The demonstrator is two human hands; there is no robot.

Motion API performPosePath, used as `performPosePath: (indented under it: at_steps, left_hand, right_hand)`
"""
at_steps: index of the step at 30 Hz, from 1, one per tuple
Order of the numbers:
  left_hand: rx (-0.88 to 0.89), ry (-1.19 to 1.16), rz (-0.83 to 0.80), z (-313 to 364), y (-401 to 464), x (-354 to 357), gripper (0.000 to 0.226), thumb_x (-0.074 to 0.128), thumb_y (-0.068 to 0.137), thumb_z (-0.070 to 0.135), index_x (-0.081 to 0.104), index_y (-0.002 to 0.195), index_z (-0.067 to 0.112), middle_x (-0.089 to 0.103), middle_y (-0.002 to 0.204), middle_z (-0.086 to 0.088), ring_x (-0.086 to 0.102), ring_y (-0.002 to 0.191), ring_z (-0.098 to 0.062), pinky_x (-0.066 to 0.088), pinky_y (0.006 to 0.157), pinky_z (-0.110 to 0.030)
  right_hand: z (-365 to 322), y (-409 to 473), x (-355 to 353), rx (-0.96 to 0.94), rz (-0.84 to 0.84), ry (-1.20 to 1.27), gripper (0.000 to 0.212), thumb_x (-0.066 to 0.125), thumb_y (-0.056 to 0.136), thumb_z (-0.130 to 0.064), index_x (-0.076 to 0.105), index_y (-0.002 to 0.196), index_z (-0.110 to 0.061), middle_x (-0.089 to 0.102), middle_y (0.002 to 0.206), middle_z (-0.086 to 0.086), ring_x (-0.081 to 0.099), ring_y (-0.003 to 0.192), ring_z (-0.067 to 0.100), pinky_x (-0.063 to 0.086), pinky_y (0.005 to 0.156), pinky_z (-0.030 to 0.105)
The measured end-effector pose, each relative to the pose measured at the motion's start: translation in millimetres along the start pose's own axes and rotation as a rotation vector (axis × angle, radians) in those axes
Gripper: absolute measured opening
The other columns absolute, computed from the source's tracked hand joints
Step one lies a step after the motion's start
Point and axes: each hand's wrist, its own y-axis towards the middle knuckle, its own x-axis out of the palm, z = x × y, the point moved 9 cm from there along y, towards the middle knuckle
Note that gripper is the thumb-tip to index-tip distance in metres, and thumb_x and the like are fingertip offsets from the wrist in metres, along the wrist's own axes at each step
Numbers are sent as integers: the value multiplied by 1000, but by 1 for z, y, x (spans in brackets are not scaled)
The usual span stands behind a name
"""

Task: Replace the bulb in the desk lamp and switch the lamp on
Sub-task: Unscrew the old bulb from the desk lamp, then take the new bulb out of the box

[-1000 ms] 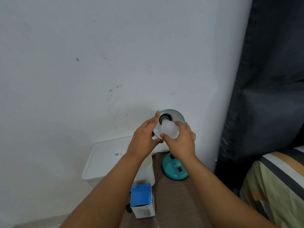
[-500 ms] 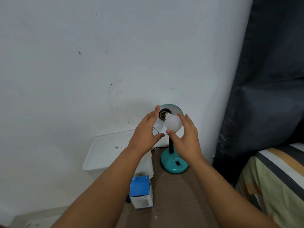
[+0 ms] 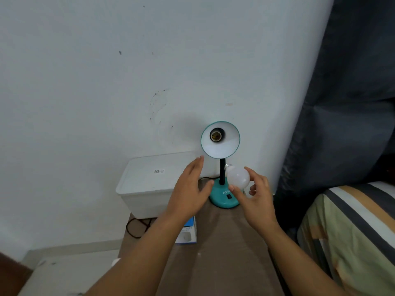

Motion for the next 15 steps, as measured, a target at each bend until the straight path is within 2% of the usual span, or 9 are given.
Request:
performPosePath:
  at_steps: [2,4,6,7,9,11,13,15]
  left_hand:
    - [-15,5,16,-7,-23,0,69,59,95,35,26,154,22,30,158,6,23,143,-1,17,112,-12]
    - [-54,-1,42,-18,-47,-3,67,60,95,32,29,153,20,35,154,6,26,139,1,21,114,-15]
    - [-119,-8,67,-34,-72,-6,66,62,94,29,32,152,17,40,150,3,32,139,-6,23,111,-16]
    - [-149,1,77,-42,-84,-6,66,63,94,28,34,151,16,43,150,0,36,138,-11,23,109,-15]
    - [-226,19,79,-58,-108,-7,66,63,93,29,34,151,15,44,150,-2,44,133,-18,28,107,-16]
    - [-295,20,80,-73,-127,-8,70,60,90,34,34,151,11,43,150,-3,46,133,-22,31,108,-19]
    - [-365,19,63,-91,-144,-5,76,55,87,42,32,152,9,47,148,-7,44,135,-20,33,110,-27]
    - [-419,-2,11,-110,-159,3,78,53,87,51,29,153,16,50,145,-3,46,133,-18,39,110,-38]
  right_hand:
    - [13,-12,4,41,-43,13,62,79,76,-29,51,130,-28,47,116,-4,50,100,6,41,84,6]
    - [27,-24,9,73,-82,13,58,80,75,-28,53,127,-29,49,116,-4,50,101,6,43,87,11]
    - [43,-34,13,104,-109,8,57,81,74,-28,55,125,-27,51,115,-2,51,101,4,45,90,20]
    - [49,-40,15,118,-122,4,57,81,74,-28,56,125,-26,52,116,-1,50,101,2,45,89,18]
    - [60,-50,21,151,-146,-3,56,80,75,-27,56,125,-26,52,118,0,50,102,0,41,79,8]
    - [69,-60,29,193,-185,-13,55,79,76,-24,55,126,-26,50,120,-2,50,100,4,41,70,4]
    - [78,-68,37,220,-224,-24,56,79,76,-25,54,127,-26,50,120,-4,51,102,8,43,70,6]
    - [87,-75,44,259,-256,-27,56,79,76,-27,53,126,-27,50,120,-7,51,101,5,45,79,13]
